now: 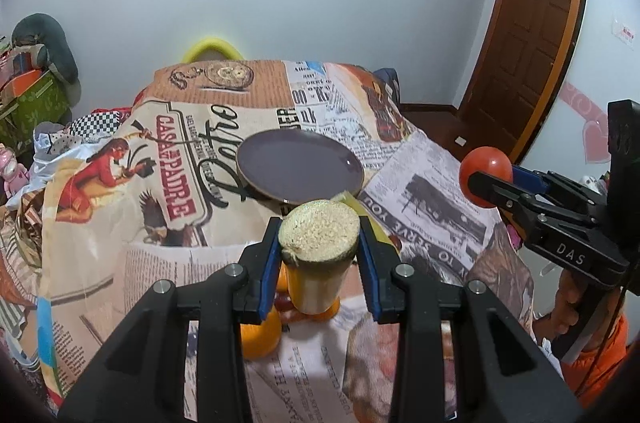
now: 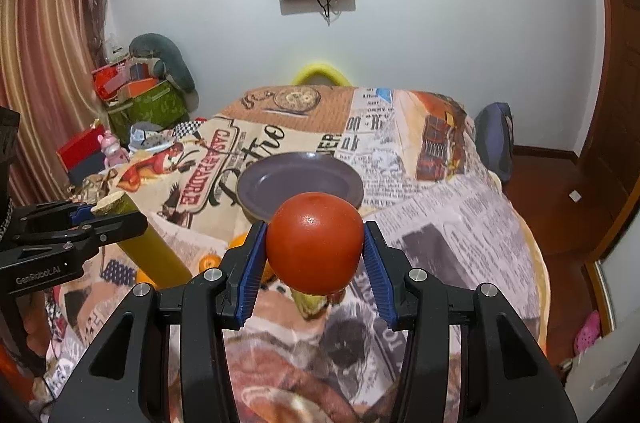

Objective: Organize fruits
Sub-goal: 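Carry both fruits to the purple plate and open both tools to release them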

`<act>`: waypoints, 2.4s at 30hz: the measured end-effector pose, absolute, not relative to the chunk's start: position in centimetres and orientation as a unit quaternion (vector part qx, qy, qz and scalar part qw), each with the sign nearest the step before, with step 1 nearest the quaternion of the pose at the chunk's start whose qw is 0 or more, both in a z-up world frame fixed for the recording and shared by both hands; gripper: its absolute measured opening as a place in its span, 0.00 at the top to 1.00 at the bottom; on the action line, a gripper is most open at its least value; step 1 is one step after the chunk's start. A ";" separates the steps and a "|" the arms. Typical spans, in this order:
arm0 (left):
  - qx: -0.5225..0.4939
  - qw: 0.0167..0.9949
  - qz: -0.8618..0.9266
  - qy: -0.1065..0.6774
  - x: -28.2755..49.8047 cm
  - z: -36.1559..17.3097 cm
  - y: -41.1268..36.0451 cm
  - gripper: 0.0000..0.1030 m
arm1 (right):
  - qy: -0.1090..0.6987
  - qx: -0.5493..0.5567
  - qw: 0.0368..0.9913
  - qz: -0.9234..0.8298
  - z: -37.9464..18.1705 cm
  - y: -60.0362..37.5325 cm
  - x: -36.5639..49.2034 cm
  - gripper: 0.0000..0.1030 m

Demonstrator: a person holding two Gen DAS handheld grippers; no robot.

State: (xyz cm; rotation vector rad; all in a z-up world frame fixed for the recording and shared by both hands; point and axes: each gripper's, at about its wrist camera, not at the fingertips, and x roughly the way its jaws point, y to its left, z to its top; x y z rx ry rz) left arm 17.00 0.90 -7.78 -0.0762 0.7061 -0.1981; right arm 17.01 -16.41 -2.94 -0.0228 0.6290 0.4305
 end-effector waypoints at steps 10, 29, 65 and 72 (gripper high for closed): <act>-0.044 0.937 -0.101 0.332 20.1 -7.4 1.2 0.66 | 0.297 -0.019 0.931 0.211 -3.3 -14.8 19.5 0.57; -0.071 0.924 -0.124 0.354 29.2 -9.8 1.8 0.66 | 0.322 -0.057 0.920 0.215 -6.7 -12.5 26.4 0.57; -0.111 0.903 -0.052 0.413 37.8 -14.5 4.6 0.59 | 0.415 -0.099 0.872 0.242 -13.0 -8.7 32.6 0.57; -0.124 0.892 -0.045 0.433 38.2 -15.6 5.0 0.55 | 0.396 -0.102 0.881 0.237 -12.2 -8.8 32.0 0.44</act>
